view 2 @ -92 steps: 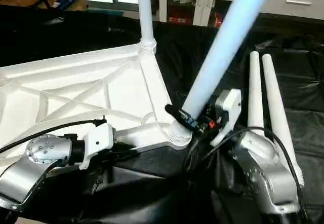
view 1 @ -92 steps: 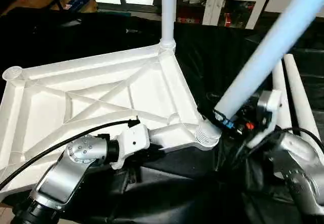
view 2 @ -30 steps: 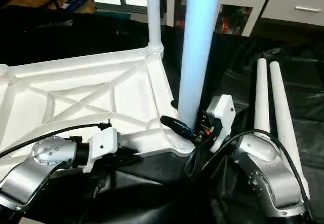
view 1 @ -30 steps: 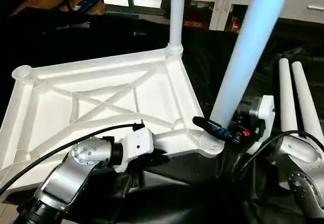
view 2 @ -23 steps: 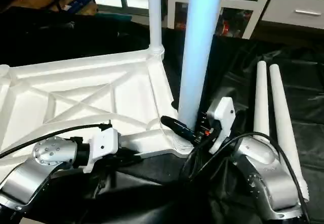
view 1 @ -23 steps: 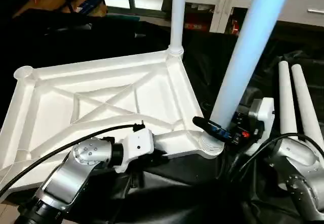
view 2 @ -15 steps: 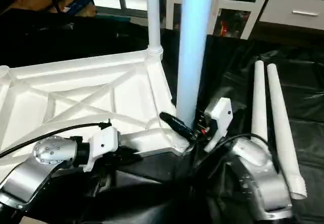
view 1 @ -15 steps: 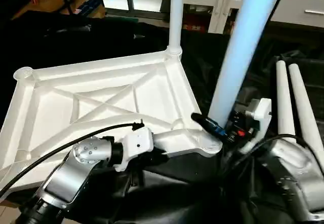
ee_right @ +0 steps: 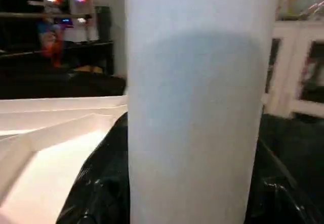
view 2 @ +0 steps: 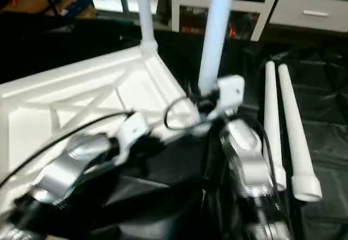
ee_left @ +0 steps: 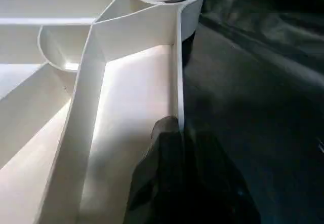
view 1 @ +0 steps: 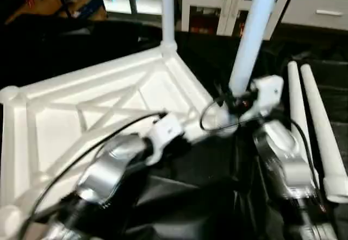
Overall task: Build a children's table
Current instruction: Insert table leg to table base
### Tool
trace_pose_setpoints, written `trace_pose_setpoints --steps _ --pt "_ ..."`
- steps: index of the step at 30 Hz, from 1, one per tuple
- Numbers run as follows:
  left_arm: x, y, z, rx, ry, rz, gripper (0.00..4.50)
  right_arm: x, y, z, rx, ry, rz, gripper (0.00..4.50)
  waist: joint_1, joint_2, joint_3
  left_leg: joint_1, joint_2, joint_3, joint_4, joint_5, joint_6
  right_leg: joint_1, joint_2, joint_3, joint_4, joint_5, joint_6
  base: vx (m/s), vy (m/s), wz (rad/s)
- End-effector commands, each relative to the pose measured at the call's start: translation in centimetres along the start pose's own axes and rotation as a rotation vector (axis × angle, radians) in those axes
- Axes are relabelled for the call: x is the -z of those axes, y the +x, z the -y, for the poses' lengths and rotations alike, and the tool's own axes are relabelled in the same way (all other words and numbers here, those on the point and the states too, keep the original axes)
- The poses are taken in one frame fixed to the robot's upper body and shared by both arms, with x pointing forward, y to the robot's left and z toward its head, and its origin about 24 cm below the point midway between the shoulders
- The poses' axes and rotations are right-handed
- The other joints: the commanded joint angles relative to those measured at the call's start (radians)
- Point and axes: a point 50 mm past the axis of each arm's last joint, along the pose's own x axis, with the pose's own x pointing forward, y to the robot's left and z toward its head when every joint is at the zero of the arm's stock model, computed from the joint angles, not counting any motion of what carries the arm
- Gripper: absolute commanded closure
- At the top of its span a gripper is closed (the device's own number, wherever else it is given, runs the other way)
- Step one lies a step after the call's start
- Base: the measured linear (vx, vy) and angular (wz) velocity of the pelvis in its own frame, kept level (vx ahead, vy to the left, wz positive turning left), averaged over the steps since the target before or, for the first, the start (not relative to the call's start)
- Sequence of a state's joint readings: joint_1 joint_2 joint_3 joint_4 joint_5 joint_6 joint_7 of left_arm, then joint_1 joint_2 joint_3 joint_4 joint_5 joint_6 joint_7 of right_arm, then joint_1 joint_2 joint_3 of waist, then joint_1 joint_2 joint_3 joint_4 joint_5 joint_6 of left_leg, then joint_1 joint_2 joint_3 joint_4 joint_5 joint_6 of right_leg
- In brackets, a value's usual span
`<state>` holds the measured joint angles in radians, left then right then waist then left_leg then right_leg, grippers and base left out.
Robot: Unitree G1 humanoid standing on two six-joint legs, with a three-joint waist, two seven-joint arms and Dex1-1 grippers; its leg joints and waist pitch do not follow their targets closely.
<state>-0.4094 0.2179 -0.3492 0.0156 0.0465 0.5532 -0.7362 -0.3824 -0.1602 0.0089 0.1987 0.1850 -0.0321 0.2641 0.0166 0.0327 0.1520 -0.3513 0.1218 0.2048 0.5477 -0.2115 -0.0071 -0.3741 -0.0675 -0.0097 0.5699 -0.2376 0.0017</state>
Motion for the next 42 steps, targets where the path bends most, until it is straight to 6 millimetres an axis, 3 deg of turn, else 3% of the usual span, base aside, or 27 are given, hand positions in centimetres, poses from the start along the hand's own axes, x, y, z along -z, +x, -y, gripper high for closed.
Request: trace_pose_setpoints --steps 1,4,5,6,7,10,12,14,15,16,18,19,20,22,23,24,25,26,28,32,37,38,42 --pt "0.7 0.6 -2.3 -0.256 -0.09 -0.037 4.5 5.3 -1.7 -1.0 0.011 0.013 -0.228 2.72 -0.003 -0.021 -0.015 0.019 0.115 -0.054 -0.088 -0.285 -0.007 -0.018 -0.096 0.061 -0.088 -0.321 -0.177 0.0 0.0 0.0" --pt "-0.1 1.1 -3.0 -0.339 -0.114 -0.025 4.5 5.4 -1.5 -1.1 0.04 0.005 -0.204 2.72 -0.006 -0.024 -0.019 0.0 0.114 -0.056 -0.085 -0.229 0.019 0.001 -0.102 0.056 -0.074 -0.236 -0.197 0.0 0.0 0.0" --pt "-0.4 1.2 -2.9 -0.329 -0.109 -0.006 4.5 5.4 -1.5 -1.1 0.053 0.027 -0.191 2.72 -0.011 -0.027 -0.024 -0.012 0.114 -0.061 -0.084 -0.182 0.043 0.012 -0.105 0.051 -0.065 -0.17 -0.202 0.0 0.0 0.0" --pt "-0.4 1.2 -2.9 -0.329 -0.109 -0.006 4.5 5.4 -1.5 -1.1 0.054 0.027 -0.191 2.72 -0.013 -0.026 -0.026 -0.013 0.116 -0.063 -0.084 -0.165 0.054 0.013 -0.105 0.049 -0.063 -0.149 -0.206 0.0 0.0 0.0" --pt "-0.6 1.2 -2.7 -0.302 -0.102 0.008 4.5 5.4 -1.5 -1.1 0.055 0.059 -0.174 2.72 -0.011 -0.025 -0.03 0.001 0.115 -0.053 -0.074 -0.147 0.093 0.002 -0.101 0.05 -0.064 -0.098 -0.22 0.0 0.0 0.0" --pt "-0.4 1.0 -1.5 -0.162 -0.022 0.037 4.5 5.2 -1.9 -1.0 0.032 0.106 -0.14 2.72 -0.009 -0.025 -0.032 -0.007 0.115 -0.053 -0.07 -0.126 0.129 0.008 -0.104 0.049 -0.059 -0.061 -0.234 0.0 0.0 0.0" --pt "0.2 0.6 -0.4 -0.036 0.053 0.047 4.5 5.0 -2.1 -0.7 0.027 0.109 -0.126 2.72 -0.011 -0.02 -0.036 -0.008 0.118 -0.051 -0.063 -0.059 0.162 0.007 -0.097 0.044 -0.046 0.053 -0.249 0.0 0.0 0.0" --pt "0.9 0.1 0.4 0.045 0.085 0.032 4.5 4.4 -2.3 -0.4 0.007 0.137 -0.096 2.72 -0.01 -0.02 -0.038 -0.007 0.119 -0.052 -0.06 -0.041 0.179 0.011 -0.098 0.043 -0.041 0.1 -0.261 0.0 0.0 0.0" --pt "1.2 -0.4 0.9 0.1 0.1 0.04 4.5 3.7 -2.3 -0.3 -0.017 0.14 -0.07 2.72 -0.01 -0.021 -0.038 -0.01 0.119 -0.052 -0.06 -0.045 0.184 0.014 -0.098 0.042 -0.037 0.117 -0.258 0.0 0.0 0.0" --pt "1.8 -1.2 1.1 0.148 0.12 0.024 4.5 2.0 -2.4 -0.1 -0.069 0.153 -0.017 2.72 -0.009 -0.015 -0.041 -0.008 0.121 -0.054 -0.061 -0.039 0.186 0.017 -0.098 0.042 -0.034 0.127 -0.256 0.0 0.0 0.0" --pt "2.0 -1.4 1.1 0.153 0.128 0.018 4.5 1.4 -2.5 0.0 -0.088 0.161 0.0 2.72 -0.014 -0.016 -0.041 -0.006 0.122 -0.05 -0.058 -0.006 0.186 0.014 -0.091 0.039 -0.028 0.179 -0.271 0.0 0.0 0.0" --pt "2.2 -2.0 0.9 0.166 0.14 0.025 4.5 -0.8 -2.6 0.2 -0.164 0.177 0.049 2.72 -0.014 -0.017 -0.045 -0.002 0.121 -0.048 -0.055 0.003 0.186 0.014 -0.089 0.039 -0.026 0.187 -0.278 0.0 0.0 0.0" --pt "2.3 -2.2 0.8 0.171 0.143 0.028 4.5 -1.4 -2.6 0.2 -0.185 0.182 0.062 2.72 -0.008 -0.017 -0.048 -0.002 0.12 -0.047 -0.05 0.04 0.193 0.021 -0.09 0.041 -0.021 0.23 -0.285 0.0 0.0 0.0" --pt "2.4 -2.8 0.6 0.184 0.157 0.036 4.5 -3.7 -2.7 0.6 -0.258 0.201 0.099 2.72 -0.009 -0.017 -0.05 -0.002 0.118 -0.045 -0.047 0.055 0.201 0.018 -0.089 0.04 -0.018 0.245 -0.29 0.0 0.0 0.0" --pt "2.4 -2.8 0.6 0.184 0.157 0.036 4.5 -3.7 -2.7 0.6 -0.258 0.201 0.099 2.72 -0.007 -0.017 -0.05 -0.002 0.116 -0.045 -0.046 0.06 0.203 0.019 -0.089 0.04 -0.018 0.247 -0.292 0.0 0.0 0.0" --pt "2.4 -3.3 0.1 0.178 0.182 0.045 4.5 -6.2 -2.8 1.8 -0.322 0.227 0.125 2.72 -0.006 -0.017 -0.056 -0.002 0.116 -0.043 -0.041 0.085 0.206 0.019 -0.089 0.04 -0.012 0.273 -0.295 0.0 0.0 0.0" --pt "2.3 -3.5 -0.1 0.172 0.196 0.052 4.5 -7.1 -2.9 2.2 -0.349 0.238 0.131 2.72 -0.004 -0.02 -0.058 -0.002 0.112 -0.045 -0.04 0.095 0.216 0.025 -0.086 0.041 -0.012 0.288 -0.296 0.0 0.0 0.0" --pt "2.2 -3.6 -0.2 0.166 0.198 0.062 4.22 -7.6 -3.0 2.5 -0.364 0.243 0.137 2.72 0.001 -0.018 -0.067 -0.005 0.113 -0.045 -0.027 0.167 0.236 0.023 -0.083 0.039 0.005 0.372 -0.294 0.0 0.0 0.0" --pt "1.9 -3.9 -0.3 0.188 0.147 0.094 3.94 -8.6 -3.1 3.3 -0.375 0.277 0.16 2.72 0.003 -0.018 -0.063 -0.008 0.112 -0.041 -0.025 0.15 0.233 0.016 -0.086 0.037 0.006 0.346 -0.302 0.0 0.0 0.0" --pt "0.7 -4.6 -0.9 0.178 0.107 0.18 3.56 -10.0 -3.3 4.7 -0.384 0.349 0.199 2.72 0.011 -0.02 -0.068 -0.006 0.111 -0.038 -0.022 0.124 0.222 0.014 -0.085 0.037 0.004 0.273 -0.327 0.0 0.0 0.0" --pt "-1.8 -5.9 -2.4 0.132 0.041 0.342 3.11 -11.1 -3.4 5.6 -0.382 0.438 0.232 2.72 0.02 -0.022 -0.079 -0.013 0.104 -0.038 -0.005 0.187 0.237 0.011 -0.081 0.035 0.021 0.32 -0.347 0.0 0.0 0.0" --pt "-2.9 -6.5 -3.3 0.094 0.023 0.401 3.05 -11.5 -3.3 5.6 -0.396 0.473 0.233 2.72 0.02 -0.023 -0.074 -0.017 0.103 -0.036 -0.004 0.174 0.24 0.007 -0.081 0.034 0.019 0.301 -0.345 0.0 0.0 0.0" --pt "-4.9 -7.6 -4.9 0.035 -0.019 0.512 2.76 -11.5 -3.0 5.1 -0.411 0.336 0.159 2.72 0.025 -0.02 -0.069 -0.015 0.103 -0.034 -0.01 0.065 0.183 0.005 -0.081 0.032 0.007 0.129 -0.341 0.0 0.0 0.0"
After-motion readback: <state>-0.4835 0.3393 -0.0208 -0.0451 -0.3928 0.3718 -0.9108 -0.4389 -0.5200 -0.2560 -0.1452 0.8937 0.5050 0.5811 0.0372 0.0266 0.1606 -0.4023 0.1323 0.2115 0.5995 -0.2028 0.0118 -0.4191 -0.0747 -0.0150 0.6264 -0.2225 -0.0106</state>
